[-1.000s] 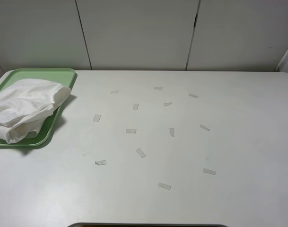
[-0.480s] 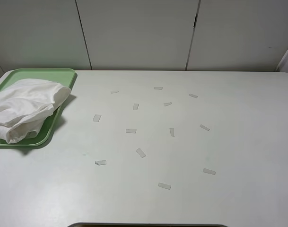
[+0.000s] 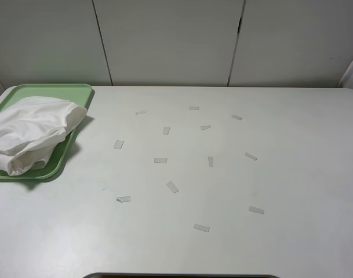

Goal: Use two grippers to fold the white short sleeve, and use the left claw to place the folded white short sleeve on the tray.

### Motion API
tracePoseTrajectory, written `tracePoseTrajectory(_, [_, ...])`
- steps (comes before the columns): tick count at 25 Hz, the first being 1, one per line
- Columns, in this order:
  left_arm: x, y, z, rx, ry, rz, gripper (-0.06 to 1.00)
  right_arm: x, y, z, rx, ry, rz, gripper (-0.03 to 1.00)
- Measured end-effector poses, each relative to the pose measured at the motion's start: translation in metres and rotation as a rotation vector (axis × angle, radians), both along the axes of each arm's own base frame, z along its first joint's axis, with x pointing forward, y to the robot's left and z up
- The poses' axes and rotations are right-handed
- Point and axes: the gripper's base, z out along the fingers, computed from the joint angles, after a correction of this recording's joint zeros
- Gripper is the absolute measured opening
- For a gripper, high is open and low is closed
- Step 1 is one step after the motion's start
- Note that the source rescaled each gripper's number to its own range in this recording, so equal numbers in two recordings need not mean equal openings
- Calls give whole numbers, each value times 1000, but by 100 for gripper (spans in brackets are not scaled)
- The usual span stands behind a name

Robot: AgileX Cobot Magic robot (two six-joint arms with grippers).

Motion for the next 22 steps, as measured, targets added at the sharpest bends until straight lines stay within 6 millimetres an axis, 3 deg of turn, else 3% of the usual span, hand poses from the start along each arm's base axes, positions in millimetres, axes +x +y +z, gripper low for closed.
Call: tracePoseTrajectory(22, [0,0,0,-2,0,-2,100,0,0,0,0,0,0,100])
